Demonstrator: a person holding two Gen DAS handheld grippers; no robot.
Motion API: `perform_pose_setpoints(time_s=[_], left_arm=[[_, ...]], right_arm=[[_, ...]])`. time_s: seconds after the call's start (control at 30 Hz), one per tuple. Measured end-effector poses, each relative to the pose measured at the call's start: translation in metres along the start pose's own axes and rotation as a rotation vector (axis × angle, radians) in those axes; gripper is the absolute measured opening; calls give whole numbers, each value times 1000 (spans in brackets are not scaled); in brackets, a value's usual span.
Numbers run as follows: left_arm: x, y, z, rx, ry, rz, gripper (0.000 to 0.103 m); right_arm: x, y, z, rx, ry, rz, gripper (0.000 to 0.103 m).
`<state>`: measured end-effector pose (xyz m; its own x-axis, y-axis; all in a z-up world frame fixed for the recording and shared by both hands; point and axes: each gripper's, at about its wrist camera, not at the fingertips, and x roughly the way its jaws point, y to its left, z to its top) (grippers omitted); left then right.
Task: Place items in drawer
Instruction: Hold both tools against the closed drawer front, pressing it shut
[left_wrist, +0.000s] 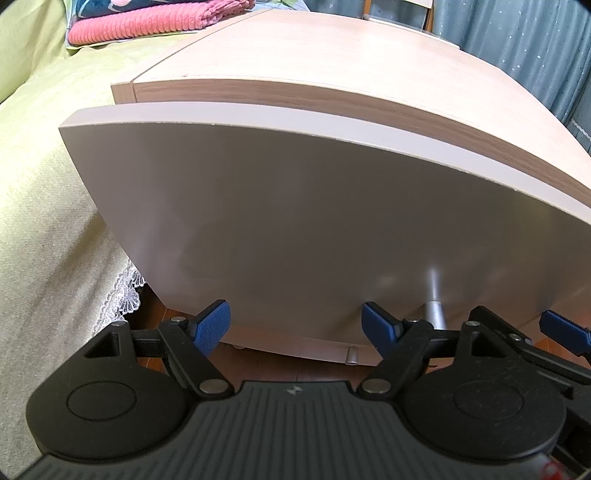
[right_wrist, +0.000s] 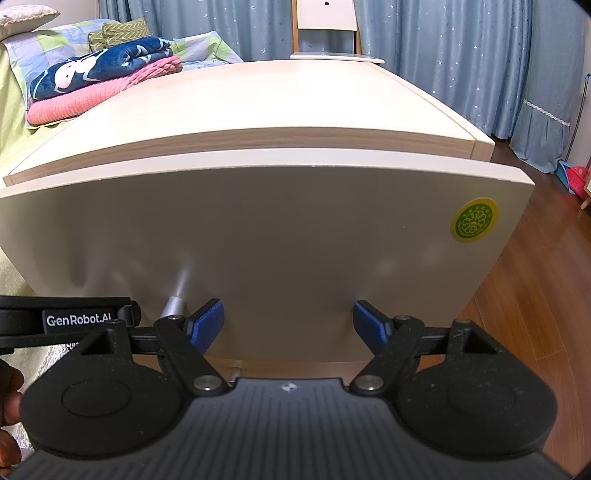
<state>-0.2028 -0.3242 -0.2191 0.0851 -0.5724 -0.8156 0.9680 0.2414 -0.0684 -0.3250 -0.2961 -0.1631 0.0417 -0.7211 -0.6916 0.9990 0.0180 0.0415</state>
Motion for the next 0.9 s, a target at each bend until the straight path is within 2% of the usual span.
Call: perform_pose_setpoints(time_s=[0.9], left_arm=[[-1, -14, -4, 3, -7, 0, 80]], right_arm=[[5, 3, 5, 3, -3, -4, 75]])
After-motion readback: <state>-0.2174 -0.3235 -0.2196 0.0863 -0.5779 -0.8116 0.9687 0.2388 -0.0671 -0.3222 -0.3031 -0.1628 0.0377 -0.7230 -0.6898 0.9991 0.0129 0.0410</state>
